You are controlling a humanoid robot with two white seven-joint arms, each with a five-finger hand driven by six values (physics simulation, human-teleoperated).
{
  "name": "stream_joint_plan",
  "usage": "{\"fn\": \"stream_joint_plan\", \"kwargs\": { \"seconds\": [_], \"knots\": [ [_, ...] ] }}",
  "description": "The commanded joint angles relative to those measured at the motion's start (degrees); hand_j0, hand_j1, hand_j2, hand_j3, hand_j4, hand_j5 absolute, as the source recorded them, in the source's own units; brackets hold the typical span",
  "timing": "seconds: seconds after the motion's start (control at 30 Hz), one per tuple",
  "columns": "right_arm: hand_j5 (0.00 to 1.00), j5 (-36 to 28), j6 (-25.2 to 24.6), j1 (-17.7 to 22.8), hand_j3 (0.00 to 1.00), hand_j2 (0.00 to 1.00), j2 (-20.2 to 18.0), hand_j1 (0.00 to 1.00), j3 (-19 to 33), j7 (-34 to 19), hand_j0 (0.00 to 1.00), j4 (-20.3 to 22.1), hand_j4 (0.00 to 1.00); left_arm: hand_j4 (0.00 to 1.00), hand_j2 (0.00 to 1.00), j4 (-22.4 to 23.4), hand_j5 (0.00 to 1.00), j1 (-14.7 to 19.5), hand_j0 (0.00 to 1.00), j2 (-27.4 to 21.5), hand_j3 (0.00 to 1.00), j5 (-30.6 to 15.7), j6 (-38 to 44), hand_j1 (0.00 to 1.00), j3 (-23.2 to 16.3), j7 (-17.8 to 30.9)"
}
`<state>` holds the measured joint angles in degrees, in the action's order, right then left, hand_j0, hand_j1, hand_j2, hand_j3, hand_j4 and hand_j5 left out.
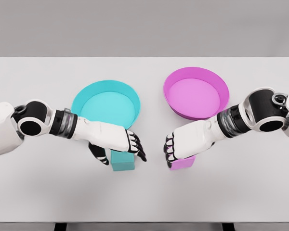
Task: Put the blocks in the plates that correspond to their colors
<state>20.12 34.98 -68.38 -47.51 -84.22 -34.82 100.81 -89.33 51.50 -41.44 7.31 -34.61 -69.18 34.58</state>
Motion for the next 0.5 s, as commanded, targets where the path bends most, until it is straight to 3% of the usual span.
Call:
{"fn": "stream_joint_plan", "kwargs": {
  "seconds": [0.0, 0.2, 0.47],
  "knots": [
    [0.63, 0.0, 0.0, 0.0, 0.63, 0.63, 0.0, 0.63, 0.0, -0.2, 0.63, 0.0, 0.63, 0.9, 0.9, 0.4, 0.9, 0.0, 0.9, 0.0, 0.9, 1.5, -0.4, 0.9, -0.1, 0.4],
    [0.6, -0.1, 0.0, -0.1, 0.6, 0.6, 0.0, 0.6, 0.3, -0.2, 0.6, 0.0, 0.6, 0.71, 0.71, 0.3, 0.71, -0.1, 0.71, 0.0, 0.71, 1.5, -0.4, 0.71, -0.1, 0.4],
    [0.6, -1.5, 0.0, -0.4, 0.6, 0.6, -0.2, 0.6, 2.9, -0.2, 0.6, -0.5, 0.6, 0.61, 0.61, 0.1, 0.61, 0.0, 0.61, 0.0, 0.61, 1.4, -0.4, 0.61, 0.0, 0.4]
  ]
}}
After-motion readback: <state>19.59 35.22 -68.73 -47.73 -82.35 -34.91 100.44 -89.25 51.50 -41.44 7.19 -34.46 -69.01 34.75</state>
